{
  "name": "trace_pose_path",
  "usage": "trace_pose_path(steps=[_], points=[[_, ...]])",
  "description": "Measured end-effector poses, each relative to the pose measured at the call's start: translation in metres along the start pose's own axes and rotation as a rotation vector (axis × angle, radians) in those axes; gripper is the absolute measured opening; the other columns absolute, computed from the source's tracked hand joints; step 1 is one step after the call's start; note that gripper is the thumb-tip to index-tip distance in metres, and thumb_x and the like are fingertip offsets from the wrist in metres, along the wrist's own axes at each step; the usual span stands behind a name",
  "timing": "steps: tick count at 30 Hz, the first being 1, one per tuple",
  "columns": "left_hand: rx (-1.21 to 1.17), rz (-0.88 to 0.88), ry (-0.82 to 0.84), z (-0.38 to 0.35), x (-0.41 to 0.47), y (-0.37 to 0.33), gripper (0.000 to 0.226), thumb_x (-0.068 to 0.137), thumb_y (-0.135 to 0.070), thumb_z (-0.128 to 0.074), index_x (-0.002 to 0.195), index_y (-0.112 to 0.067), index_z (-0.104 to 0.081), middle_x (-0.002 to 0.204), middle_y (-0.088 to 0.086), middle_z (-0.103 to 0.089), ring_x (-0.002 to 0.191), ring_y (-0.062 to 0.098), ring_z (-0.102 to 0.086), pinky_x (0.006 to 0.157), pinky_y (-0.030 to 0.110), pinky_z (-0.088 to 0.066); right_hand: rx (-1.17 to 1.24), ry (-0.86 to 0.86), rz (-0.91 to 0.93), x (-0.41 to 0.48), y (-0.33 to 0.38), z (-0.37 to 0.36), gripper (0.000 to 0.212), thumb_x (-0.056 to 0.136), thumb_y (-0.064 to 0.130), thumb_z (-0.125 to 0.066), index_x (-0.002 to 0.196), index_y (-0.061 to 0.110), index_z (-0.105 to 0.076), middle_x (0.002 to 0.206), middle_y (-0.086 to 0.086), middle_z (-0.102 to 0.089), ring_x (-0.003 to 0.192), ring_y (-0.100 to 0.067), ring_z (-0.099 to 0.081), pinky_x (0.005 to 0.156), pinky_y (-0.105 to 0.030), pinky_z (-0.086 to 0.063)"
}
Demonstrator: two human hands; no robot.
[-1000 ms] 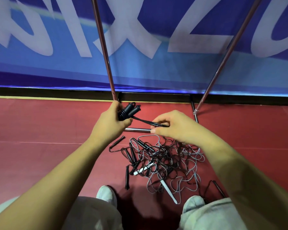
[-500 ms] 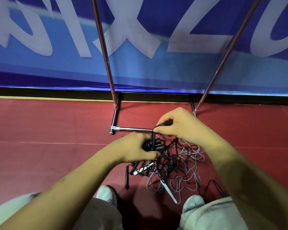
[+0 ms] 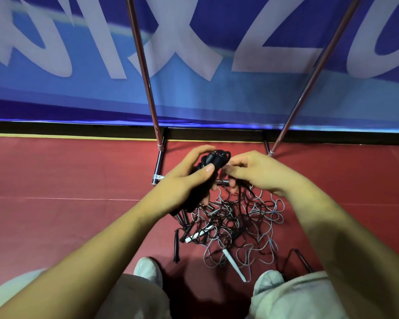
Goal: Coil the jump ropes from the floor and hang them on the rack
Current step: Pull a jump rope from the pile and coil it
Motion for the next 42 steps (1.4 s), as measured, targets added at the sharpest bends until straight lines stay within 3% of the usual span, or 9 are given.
trace_pose_path(steps=[3, 6, 12, 16, 21, 26, 33, 38, 42], points=[[-0.125, 0.023, -0.040, 0.003, -0.001, -0.002, 0.044, 0.096, -0.026, -0.050, 0.139, -0.018, -0.046, 0.084, 0.021, -0.058, 0.060, 0.029, -0.057, 0.051, 0.028, -0.047, -0.030, 0.007, -0.007, 0.000, -0.003, -0.004, 0.023, 0.100, 0.028, -0.053, 0.088, 0.016, -0.068, 0.066, -0.003, -0.067, 0.069, -0.027, -0.067, 0.068, -0.037, -0.040], [-0.198, 0.061, -0.143, 0.011, 0.000, -0.003, 0.036, 0.096, -0.025, -0.053, 0.131, -0.015, -0.054, 0.083, 0.021, -0.061, 0.060, 0.031, -0.058, 0.054, 0.030, -0.048, 0.002, -0.026, -0.039, 0.000, -0.001, -0.001, 0.021, 0.099, 0.025, -0.055, 0.089, 0.010, -0.066, 0.064, -0.005, -0.061, 0.053, -0.017, -0.061, 0.055, -0.027, -0.045], [-0.020, 0.107, -0.369, 0.039, 0.002, -0.002, 0.024, 0.095, -0.018, -0.063, 0.112, -0.003, -0.056, 0.085, 0.014, -0.069, 0.063, 0.029, -0.062, 0.057, 0.029, -0.053, -0.147, -0.084, -0.019, -0.003, 0.003, 0.006, 0.013, 0.092, 0.028, -0.067, 0.084, 0.017, -0.067, 0.062, 0.000, -0.069, 0.062, -0.021, -0.059, 0.062, -0.032, -0.041], [0.075, 0.106, -0.467, 0.050, 0.005, -0.001, 0.017, 0.093, -0.018, -0.067, 0.103, -0.011, -0.056, 0.091, 0.015, -0.067, 0.059, 0.021, -0.060, 0.049, 0.022, -0.049, -0.087, -0.048, -0.038, -0.003, 0.003, -0.001, 0.007, 0.093, 0.014, -0.065, 0.087, 0.014, -0.063, 0.064, -0.005, -0.067, 0.057, -0.017, -0.066, 0.063, -0.037, -0.051], [0.597, 0.081, -0.560, 0.063, 0.006, 0.013, 0.031, 0.087, -0.035, -0.073, 0.110, -0.025, -0.055, 0.103, -0.003, -0.066, 0.075, 0.010, -0.063, 0.047, 0.012, -0.041, -0.207, 0.016, -0.017, -0.006, 0.013, -0.008, 0.009, 0.094, 0.025, -0.063, 0.088, 0.021, -0.068, 0.055, 0.003, -0.063, 0.042, -0.009, -0.052, 0.050, -0.024, -0.042], [0.849, 0.059, -0.602, 0.069, 0.005, 0.016, 0.041, 0.083, -0.040, -0.075, 0.119, -0.029, -0.058, 0.111, -0.001, -0.070, 0.098, 0.023, -0.066, 0.075, 0.034, -0.051, -0.341, 0.007, 0.070, -0.012, 0.029, -0.027, 0.019, 0.092, 0.032, -0.064, 0.080, 0.019, -0.071, 0.044, 0.016, -0.051, 0.040, -0.002, -0.041, 0.047, -0.015, -0.034], [1.187, 0.169, -0.373, 0.054, 0.007, 0.025, 0.036, 0.086, -0.043, -0.067, 0.118, -0.033, -0.055, 0.111, 0.002, -0.070, 0.101, 0.032, -0.065, 0.076, 0.039, -0.054, -0.339, -0.066, 0.159, -0.016, 0.041, -0.025, 0.010, 0.086, 0.023, -0.071, 0.077, 0.020, -0.072, 0.052, 0.008, -0.054, 0.041, -0.003, -0.040, 0.042, -0.018, -0.034], [1.082, 0.160, 0.119, 0.022, 0.004, 0.036, 0.039, 0.076, -0.053, -0.068, 0.107, -0.030, -0.062, 0.090, -0.008, -0.072, 0.083, 0.013, -0.068, 0.073, 0.034, -0.055, -0.318, -0.115, 0.188, -0.013, 0.039, -0.016, 0.009, 0.081, 0.024, -0.075, 0.072, 0.022, -0.073, 0.058, 0.003, -0.063, 0.053, -0.007, -0.048, 0.053, -0.031, -0.043], [1.001, 0.105, 0.223, -0.002, -0.002, 0.030, 0.038, 0.077, -0.068, -0.067, 0.086, -0.031, -0.063, 0.065, -0.006, -0.063, 0.058, 0.005, -0.055, 0.057, 0.022, -0.044, -0.320, -0.113, 0.150, -0.009, 0.028, -0.010, 0.018, 0.074, 0.037, -0.082, 0.070, 0.020, -0.075, 0.063, -0.005, -0.066, 0.055, -0.010, -0.048, 0.054, -0.029, -0.041]])
Point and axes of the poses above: each hand's wrist, its own x-axis towards the middle knuckle, its own z-axis out of the back of the hand, y = z × x, the point moved 4 cm from there along x, towards the middle knuckle
